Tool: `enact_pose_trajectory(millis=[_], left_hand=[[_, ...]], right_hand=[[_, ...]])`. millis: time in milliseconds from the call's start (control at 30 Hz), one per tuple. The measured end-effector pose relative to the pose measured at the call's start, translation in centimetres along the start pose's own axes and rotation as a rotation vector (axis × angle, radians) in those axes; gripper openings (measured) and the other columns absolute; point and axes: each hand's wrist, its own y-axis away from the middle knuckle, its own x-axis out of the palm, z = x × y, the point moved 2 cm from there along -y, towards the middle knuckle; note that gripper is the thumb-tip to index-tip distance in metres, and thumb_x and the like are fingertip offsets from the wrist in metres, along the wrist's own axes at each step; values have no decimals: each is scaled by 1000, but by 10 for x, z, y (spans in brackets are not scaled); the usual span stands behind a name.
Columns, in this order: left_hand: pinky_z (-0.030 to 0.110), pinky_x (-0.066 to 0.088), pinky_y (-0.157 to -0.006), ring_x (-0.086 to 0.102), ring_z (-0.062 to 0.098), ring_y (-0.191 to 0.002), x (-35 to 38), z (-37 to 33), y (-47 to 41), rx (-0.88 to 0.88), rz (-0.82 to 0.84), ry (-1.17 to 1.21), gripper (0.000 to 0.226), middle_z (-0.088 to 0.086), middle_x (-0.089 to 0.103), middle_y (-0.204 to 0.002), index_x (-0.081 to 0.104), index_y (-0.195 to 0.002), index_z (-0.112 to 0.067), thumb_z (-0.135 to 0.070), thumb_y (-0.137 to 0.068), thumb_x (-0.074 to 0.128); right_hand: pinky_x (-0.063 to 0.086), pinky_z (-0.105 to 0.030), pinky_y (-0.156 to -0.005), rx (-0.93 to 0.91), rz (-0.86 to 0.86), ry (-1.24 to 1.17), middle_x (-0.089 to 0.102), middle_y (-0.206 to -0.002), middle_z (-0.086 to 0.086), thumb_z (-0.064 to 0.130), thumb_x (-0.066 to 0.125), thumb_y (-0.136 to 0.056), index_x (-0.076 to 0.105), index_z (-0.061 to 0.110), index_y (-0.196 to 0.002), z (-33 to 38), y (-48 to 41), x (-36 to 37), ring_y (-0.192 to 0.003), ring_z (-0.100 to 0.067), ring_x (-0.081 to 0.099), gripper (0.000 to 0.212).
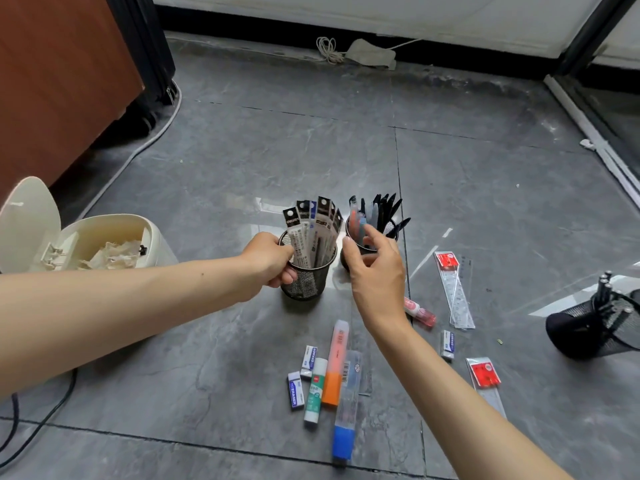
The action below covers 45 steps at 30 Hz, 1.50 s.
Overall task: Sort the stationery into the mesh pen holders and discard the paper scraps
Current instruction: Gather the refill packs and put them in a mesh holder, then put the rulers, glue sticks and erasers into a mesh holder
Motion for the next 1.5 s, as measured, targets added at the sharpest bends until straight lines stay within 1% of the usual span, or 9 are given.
enact_pose_trajectory(millis=[133,367,567,667,867,967,1100,1267,1500], left_hand=[[14,35,-33,48,8,-30,11,3,-17,-71,-98,86,21,13,58,-61,50,-81,-7,-4,-94,34],[18,48,-39,61,8,-39,34,2,-20,-106,-70,164,25,13,61,-73,53,-105,0,-2,-96,29],[24,44,-47,61,16,-51,57,-2,42,-247,218,-15,20,11,60,-72,50,-88,-1,-6,-97,33],[23,43,-48,58,16,-50,76,-19,63,-157,359,-163,14,9,59,-68,51,-97,-6,-5,-95,37],[21,42,-49,59,17,-54,143,-56,55,29,460,-305,20,9,59,-68,54,-105,-5,-3,-94,38],[22,44,-51,59,22,-58,184,-69,49,73,486,-352,18,12,61,-66,55,-98,-3,-1,-93,38],[21,43,-49,57,21,-55,245,-90,48,200,518,-362,23,10,59,-66,53,-80,-10,-1,-91,36],[21,40,-48,58,18,-58,319,-128,62,447,547,-329,19,10,62,-77,53,-99,-13,-4,-90,40],[23,46,-56,64,24,-75,382,-129,71,636,613,-362,17,10,63,-89,52,-101,-16,-7,-86,48]], right_hand=[[49,-24,-81,62,32,56,69,-102,-4,15,53,-91,71,12,-107,-18,-4,-7,-84,-12,63,24],[53,-35,-85,212,108,144,72,-95,-8,7,50,-87,73,8,-100,-47,-1,-13,-90,-22,66,27],[45,-24,-65,216,160,322,65,-71,0,9,47,-87,73,12,-87,-54,-2,-38,-72,-18,61,26],[51,-33,-77,221,70,375,71,-84,-6,11,47,-85,72,12,-85,-56,-12,-63,-85,-23,64,26],[48,-33,-75,232,-98,496,70,-95,-14,11,46,-85,72,9,-90,-61,-28,-121,-93,-33,61,27],[45,-32,-77,243,-196,532,67,-106,-11,12,45,-87,69,12,-101,-65,-35,-161,-101,-32,59,28],[40,-33,-78,242,-448,560,59,-117,-10,9,45,-88,60,13,-112,-75,-45,-230,-105,-30,56,29],[36,-32,-73,302,-806,509,56,-116,-6,5,42,-87,59,12,-108,-95,-53,-322,-105,-26,52,27],[34,-30,-75,478,-696,550,50,-123,-9,7,46,-88,55,13,-112,-157,-66,-377,-104,-28,53,26]])
